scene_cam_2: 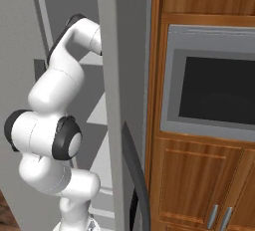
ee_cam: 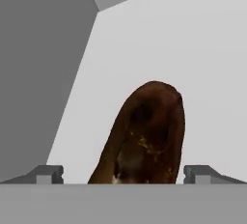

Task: Take the sweet potato and cucumber out of the freezer and place them in the tupperware container on the counter. Then put the tupperware containing the vegetables back in the freezer.

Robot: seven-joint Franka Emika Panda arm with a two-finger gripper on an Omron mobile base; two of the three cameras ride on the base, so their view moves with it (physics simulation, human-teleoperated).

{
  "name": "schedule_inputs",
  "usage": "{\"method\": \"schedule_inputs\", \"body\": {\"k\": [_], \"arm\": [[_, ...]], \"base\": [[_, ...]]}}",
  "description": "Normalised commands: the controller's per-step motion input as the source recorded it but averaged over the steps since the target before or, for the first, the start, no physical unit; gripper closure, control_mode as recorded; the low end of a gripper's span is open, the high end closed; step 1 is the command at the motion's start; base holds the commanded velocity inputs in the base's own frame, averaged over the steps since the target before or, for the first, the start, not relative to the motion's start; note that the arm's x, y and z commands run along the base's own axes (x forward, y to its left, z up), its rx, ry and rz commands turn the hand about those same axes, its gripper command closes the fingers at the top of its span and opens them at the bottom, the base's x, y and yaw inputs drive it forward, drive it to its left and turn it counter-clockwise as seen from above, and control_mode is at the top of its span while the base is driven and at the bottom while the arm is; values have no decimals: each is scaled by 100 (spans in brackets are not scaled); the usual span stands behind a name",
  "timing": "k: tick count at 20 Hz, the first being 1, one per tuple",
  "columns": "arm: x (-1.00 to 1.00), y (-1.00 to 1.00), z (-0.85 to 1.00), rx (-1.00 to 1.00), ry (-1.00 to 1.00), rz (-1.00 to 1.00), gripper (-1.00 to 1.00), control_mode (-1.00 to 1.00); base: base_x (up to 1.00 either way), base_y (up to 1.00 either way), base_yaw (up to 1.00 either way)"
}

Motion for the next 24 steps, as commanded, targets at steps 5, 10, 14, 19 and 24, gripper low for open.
{"method": "schedule_inputs", "body": {"k": [5,10,14,19,24], "arm": [[0,12,-34,0,2,0,100,-100],[-2,2,-32,0,1,0,100,-100],[-50,0,-7,0,-3,0,100,-100],[-99,-4,17,0,-19,0,100,-100],[-100,-4,40,0,-17,-1,100,-100]], "base": [[0,0,0],[0,0,0],[0,0,0],[0,0,0],[0,0,0]]}}
